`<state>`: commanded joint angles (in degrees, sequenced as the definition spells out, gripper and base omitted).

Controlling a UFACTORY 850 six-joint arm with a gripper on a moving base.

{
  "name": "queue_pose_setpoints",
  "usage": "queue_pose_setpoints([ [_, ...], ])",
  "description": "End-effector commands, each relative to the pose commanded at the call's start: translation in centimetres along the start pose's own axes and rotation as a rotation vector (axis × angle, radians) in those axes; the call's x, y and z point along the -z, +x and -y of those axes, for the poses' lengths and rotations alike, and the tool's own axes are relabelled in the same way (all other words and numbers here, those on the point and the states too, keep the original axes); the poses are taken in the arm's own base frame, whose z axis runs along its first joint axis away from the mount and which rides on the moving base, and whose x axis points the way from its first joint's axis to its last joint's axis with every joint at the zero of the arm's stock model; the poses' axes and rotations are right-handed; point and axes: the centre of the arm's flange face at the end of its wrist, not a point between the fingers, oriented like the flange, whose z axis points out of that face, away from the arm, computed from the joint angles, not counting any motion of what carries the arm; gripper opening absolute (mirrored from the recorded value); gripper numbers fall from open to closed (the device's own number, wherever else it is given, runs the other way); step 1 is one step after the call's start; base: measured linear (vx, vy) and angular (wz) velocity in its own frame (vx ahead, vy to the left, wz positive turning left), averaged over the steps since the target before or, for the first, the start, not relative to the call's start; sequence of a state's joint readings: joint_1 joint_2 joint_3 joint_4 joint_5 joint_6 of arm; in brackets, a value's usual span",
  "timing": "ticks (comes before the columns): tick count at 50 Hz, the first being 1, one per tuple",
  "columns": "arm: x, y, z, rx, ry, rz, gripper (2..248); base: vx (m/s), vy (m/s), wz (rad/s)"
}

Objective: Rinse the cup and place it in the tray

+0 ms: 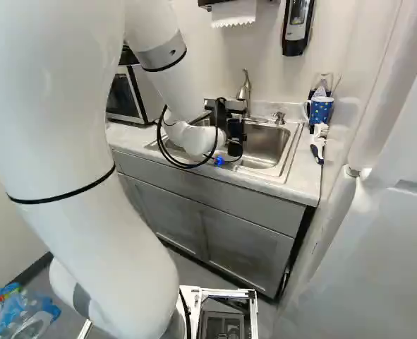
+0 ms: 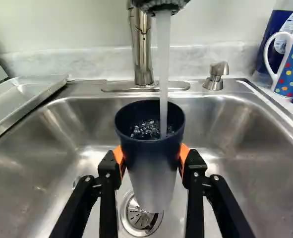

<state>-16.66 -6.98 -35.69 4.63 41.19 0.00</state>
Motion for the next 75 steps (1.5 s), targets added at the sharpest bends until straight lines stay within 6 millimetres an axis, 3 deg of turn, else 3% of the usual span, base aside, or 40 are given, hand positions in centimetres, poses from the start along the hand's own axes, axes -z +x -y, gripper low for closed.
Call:
queue_pose_setpoints([
  [57, 0.0, 0.0, 0.0, 0.0, 0.0, 0.0, 124, 0.0, 0.0, 0.0],
  [75, 1.3, 1.2, 1.0, 0.006, 0.023, -0.033, 124, 0.0, 0.0, 0.0],
])
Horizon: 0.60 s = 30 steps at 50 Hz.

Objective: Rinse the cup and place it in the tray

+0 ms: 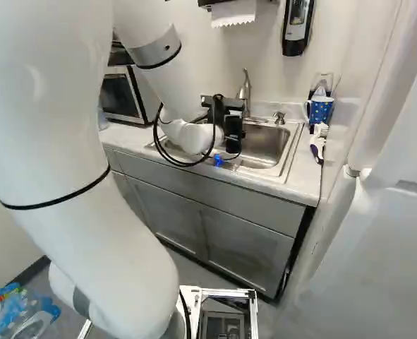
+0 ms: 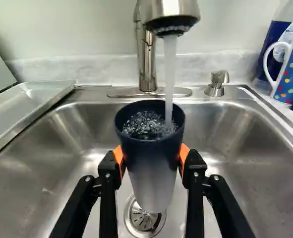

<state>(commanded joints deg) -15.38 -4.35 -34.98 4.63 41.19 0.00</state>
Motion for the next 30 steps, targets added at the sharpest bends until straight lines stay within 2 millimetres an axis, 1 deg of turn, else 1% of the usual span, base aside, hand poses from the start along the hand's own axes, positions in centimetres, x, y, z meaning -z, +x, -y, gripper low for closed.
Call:
queue_pose_setpoints([
  [5, 0.5, 0.4, 0.6, 0.003, 0.013, -0.011, 124, 0.0, 0.0, 0.0],
  [15, 1.0, 0.2, 1.8, 0.012, 0.04, -0.009, 124, 0.0, 0.0, 0.0],
  [24, 0.9, 0.1, 3.2, 0.021, 0.067, -0.008, 124, 0.0, 0.0, 0.0],
  [30, 0.8, 0.5, 4.1, 0.026, 0.087, -0.015, 124, 0.0, 0.0, 0.0],
])
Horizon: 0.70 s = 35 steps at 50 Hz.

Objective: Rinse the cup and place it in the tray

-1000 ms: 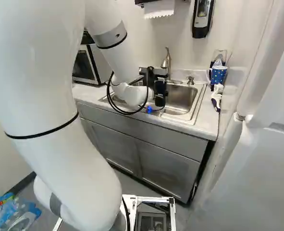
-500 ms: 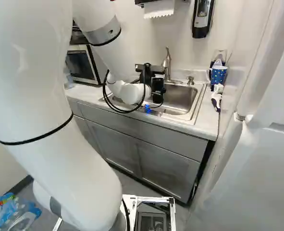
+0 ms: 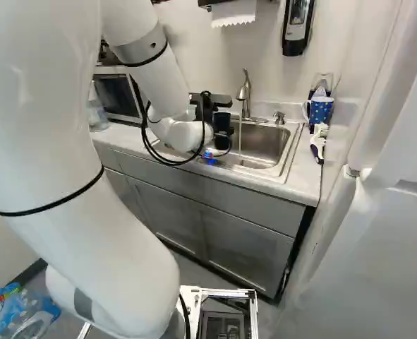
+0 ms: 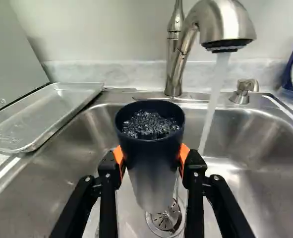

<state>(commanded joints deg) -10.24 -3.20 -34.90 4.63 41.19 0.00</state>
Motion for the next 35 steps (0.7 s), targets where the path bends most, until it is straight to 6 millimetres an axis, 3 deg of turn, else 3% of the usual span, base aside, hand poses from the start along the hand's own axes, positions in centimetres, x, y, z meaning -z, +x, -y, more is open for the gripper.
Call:
queue_pose_setpoints([
  [35, -1.9, 4.1, 5.3, 0.021, 0.101, -0.076, 124, 0.0, 0.0, 0.0],
])
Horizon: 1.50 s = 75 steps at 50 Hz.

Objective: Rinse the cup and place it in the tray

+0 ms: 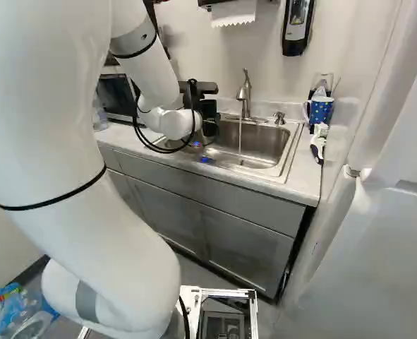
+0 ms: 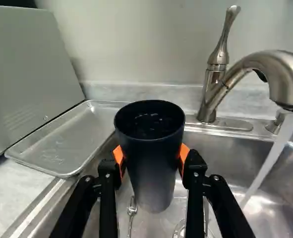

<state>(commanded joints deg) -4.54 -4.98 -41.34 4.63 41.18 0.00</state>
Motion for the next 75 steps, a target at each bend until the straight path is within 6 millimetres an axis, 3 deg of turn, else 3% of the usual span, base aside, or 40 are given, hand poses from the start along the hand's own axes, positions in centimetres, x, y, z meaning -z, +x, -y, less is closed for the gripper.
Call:
queue_pose_setpoints([
  [13, -1.0, 1.5, 0.9, 0.001, 0.017, -0.02, 124, 0.0, 0.0, 0.0],
  [75, 0.8, 7.0, 1.2, -0.005, 0.025, -0.051, 124, 0.0, 0.0, 0.0],
])
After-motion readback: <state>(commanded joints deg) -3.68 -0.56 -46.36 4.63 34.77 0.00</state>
